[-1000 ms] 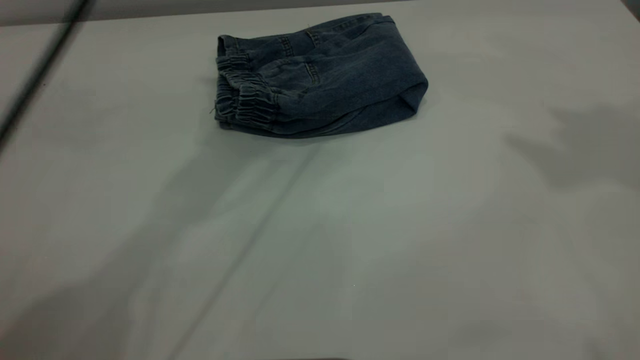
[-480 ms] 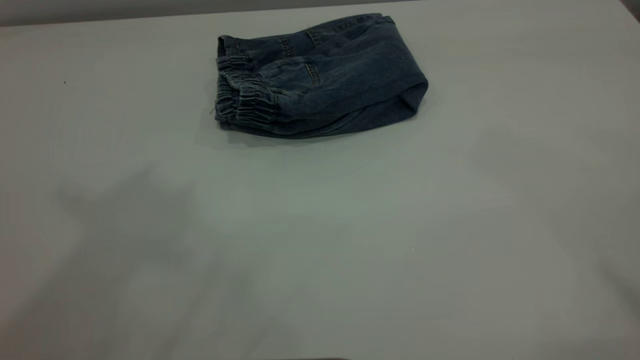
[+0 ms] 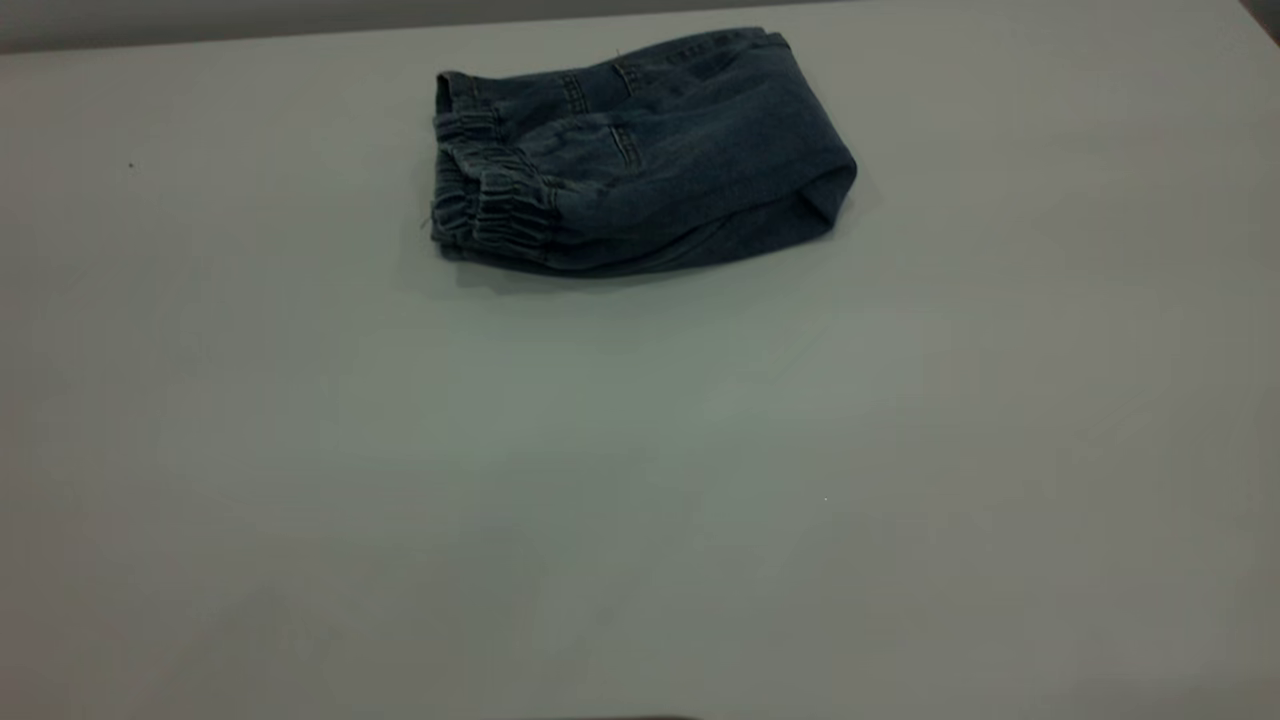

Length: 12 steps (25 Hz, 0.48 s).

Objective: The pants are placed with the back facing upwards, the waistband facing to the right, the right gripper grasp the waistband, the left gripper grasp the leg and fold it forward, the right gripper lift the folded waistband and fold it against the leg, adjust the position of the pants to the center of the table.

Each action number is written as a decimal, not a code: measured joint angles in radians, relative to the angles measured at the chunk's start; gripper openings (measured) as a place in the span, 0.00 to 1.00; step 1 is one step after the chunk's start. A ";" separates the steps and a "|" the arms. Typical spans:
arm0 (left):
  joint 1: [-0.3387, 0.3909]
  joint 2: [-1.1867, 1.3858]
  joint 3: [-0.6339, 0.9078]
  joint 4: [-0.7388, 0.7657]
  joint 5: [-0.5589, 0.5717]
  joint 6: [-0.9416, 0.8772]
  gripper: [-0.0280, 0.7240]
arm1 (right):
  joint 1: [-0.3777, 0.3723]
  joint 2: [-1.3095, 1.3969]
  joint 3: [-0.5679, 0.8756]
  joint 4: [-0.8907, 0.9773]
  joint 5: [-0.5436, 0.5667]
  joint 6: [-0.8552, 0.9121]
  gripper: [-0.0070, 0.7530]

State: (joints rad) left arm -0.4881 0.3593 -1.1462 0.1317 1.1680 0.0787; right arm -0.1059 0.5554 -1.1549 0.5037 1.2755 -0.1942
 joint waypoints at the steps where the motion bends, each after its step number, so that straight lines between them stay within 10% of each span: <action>1: 0.000 -0.061 0.044 -0.007 0.000 0.000 0.62 | 0.000 -0.039 0.030 -0.002 0.001 0.000 0.77; 12: -0.001 -0.293 0.368 -0.207 0.004 0.006 0.62 | 0.000 -0.283 0.259 -0.008 0.005 0.001 0.77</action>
State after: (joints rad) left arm -0.4893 0.0663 -0.7780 -0.0749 1.1725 0.0847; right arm -0.1059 0.2725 -0.8955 0.4960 1.2805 -0.1933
